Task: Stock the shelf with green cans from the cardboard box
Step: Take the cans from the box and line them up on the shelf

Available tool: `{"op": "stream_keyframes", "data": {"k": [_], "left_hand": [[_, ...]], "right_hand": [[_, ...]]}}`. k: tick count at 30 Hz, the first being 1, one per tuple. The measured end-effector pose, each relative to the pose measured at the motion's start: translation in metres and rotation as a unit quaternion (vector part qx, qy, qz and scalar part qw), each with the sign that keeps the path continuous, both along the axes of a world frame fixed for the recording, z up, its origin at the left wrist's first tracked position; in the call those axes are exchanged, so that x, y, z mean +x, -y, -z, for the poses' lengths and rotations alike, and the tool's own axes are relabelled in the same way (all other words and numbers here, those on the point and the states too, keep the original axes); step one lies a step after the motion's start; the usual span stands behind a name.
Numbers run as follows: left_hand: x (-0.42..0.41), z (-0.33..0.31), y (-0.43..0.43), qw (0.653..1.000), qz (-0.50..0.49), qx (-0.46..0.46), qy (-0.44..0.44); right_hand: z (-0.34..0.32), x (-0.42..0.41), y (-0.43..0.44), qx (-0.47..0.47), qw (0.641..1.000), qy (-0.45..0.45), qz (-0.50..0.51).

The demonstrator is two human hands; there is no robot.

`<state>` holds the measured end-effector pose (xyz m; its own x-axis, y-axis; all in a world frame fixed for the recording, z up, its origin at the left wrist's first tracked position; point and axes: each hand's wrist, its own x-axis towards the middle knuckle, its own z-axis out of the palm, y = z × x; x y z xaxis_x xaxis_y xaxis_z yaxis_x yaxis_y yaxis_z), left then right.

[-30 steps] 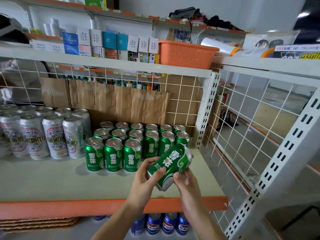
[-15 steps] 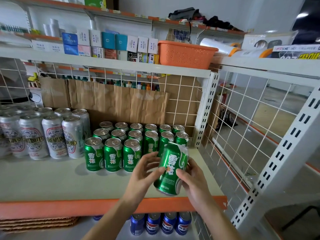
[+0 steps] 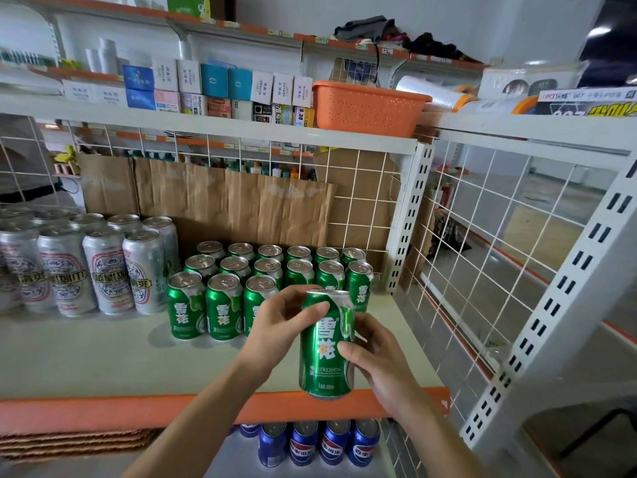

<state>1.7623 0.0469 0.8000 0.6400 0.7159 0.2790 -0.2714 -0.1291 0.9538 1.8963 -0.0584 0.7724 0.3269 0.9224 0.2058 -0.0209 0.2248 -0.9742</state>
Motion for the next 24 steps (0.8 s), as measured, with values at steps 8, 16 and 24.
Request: {"op": "stream_keyframes", "data": {"k": [8, 16, 24], "left_hand": [[0.005, 0.005, -0.011, 0.995, -0.091, 0.033, -0.001], [0.006, 0.011, -0.016, 0.995, -0.061, 0.073, -0.004], [-0.023, 0.047, -0.039, 0.953, -0.084, 0.184, -0.224]], "right_hand": [[0.005, -0.015, 0.003, -0.029, 0.993, 0.090, 0.068], [0.015, -0.020, -0.006, -0.052, 0.984, 0.140, 0.100], [0.025, -0.001, -0.032, -0.083, 0.976, 0.150, 0.137]]}}
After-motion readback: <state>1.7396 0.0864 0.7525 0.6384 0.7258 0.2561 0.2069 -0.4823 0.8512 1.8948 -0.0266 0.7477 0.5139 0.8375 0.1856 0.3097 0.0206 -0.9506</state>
